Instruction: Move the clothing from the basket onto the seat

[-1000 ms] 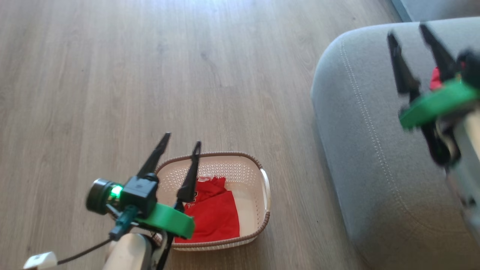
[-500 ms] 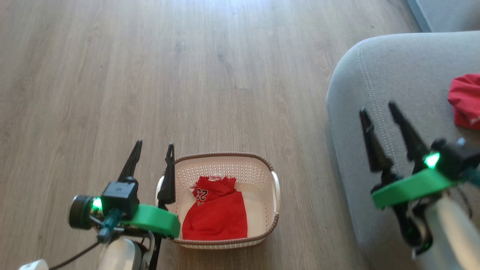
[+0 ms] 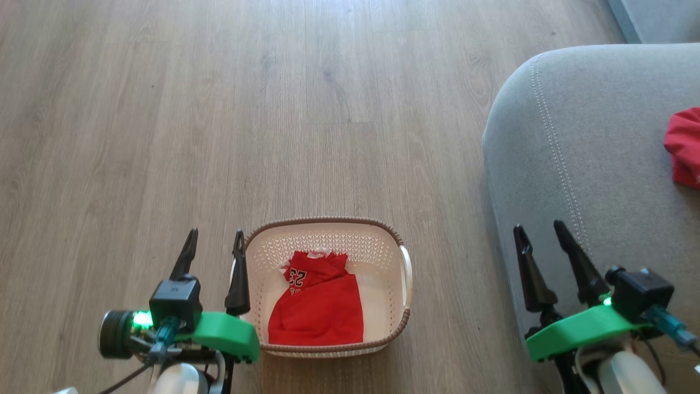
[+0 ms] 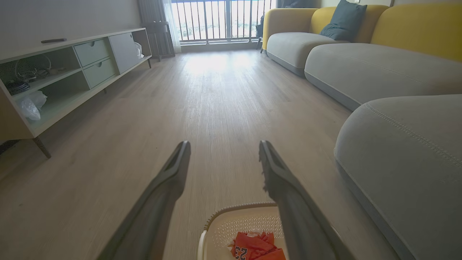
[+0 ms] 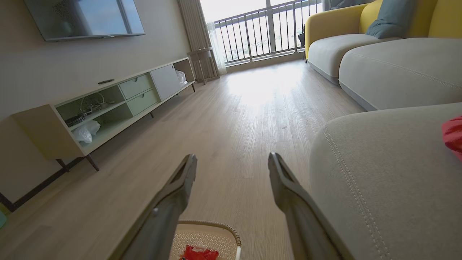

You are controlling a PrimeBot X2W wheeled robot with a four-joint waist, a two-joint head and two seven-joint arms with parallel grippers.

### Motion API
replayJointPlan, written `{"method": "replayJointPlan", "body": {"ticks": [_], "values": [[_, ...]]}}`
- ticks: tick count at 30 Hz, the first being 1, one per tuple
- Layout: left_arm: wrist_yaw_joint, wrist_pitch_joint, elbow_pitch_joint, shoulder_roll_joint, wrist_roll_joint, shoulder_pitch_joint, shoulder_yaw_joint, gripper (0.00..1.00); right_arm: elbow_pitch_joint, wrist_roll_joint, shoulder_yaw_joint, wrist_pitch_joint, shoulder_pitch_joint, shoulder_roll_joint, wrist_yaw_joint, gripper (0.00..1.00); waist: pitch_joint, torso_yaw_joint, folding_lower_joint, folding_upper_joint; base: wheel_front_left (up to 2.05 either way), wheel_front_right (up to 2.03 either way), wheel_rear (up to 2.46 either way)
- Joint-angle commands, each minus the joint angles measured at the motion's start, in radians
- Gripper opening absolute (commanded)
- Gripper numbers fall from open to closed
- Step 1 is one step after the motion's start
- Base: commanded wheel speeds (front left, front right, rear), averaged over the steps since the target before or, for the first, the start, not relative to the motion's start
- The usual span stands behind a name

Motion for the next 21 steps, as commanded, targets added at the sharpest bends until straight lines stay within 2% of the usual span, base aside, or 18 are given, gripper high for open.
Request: {"method": "replayJointPlan", "body": {"ticks": [1,21], "values": [[0.007,-0.005,-0.028,-0.001,-0.006,-0.013,0.032,1.00,-0.024,-0.008,0.016,-0.009,-0.005,0.005,0.000,1.00,0.001,0.001,0.0001,0.0000,0.00,0.00,0.00],[0.008,-0.005,-0.036,-0.001,-0.023,-0.004,0.038,1.00,-0.003,-0.011,-0.007,-0.009,-0.008,0.008,0.000,1.00,-0.002,0.010,0.0001,0.0000,0.00,0.00,0.00]]}}
